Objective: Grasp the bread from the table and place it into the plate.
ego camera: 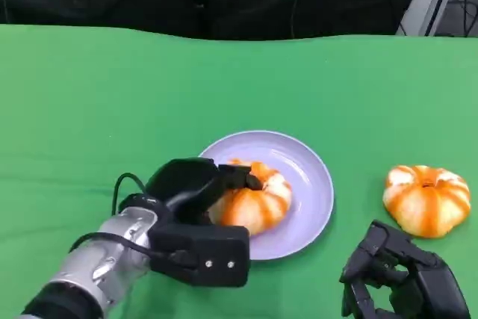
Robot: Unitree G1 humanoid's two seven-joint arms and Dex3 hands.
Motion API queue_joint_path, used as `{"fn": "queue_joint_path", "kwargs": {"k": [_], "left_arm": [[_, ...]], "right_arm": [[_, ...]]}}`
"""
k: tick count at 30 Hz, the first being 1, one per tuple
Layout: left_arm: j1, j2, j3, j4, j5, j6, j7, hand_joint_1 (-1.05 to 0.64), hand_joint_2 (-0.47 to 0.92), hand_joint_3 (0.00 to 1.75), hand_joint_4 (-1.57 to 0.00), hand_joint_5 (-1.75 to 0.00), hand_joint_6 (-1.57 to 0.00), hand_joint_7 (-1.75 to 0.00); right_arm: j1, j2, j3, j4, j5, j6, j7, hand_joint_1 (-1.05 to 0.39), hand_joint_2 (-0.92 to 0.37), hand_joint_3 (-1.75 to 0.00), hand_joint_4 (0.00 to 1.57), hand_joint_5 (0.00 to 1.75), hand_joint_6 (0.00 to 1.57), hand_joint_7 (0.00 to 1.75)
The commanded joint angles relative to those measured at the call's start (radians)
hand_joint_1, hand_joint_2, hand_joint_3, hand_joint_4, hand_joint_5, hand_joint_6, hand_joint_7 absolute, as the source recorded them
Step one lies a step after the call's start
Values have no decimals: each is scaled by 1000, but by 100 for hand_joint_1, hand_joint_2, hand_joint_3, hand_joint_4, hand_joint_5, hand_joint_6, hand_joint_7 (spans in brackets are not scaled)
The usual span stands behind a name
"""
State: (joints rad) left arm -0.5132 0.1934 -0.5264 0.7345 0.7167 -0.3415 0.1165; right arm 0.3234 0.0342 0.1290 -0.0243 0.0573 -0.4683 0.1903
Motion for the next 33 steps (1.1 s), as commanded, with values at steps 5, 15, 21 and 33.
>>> {"fn": "queue_joint_path", "kwargs": {"k": [5,15,21,33], "left_arm": [[-9,39,-26,-28,37,9,-11,-101,92,78,0,0,-1,0],[37,51,39,-91,-70,-53,-36,-105,92,85,0,0,0,0],[58,71,63,-144,-112,-61,-79,-104,92,81,0,0,-9,-4],[64,64,77,-150,-114,-74,-75,-102,92,74,0,0,-22,-6]], "right_arm": [[2,-9,-5,-4,11,4,-2,-17,-60,-111,80,175,74,154],[0,-12,-8,0,8,-6,-1,-17,-60,-111,79,175,74,154],[-2,-12,-9,1,10,-1,-1,-16,-61,-111,79,175,74,154],[-1,-12,-13,5,21,-8,9,-17,-60,-111,79,175,74,155]]}}
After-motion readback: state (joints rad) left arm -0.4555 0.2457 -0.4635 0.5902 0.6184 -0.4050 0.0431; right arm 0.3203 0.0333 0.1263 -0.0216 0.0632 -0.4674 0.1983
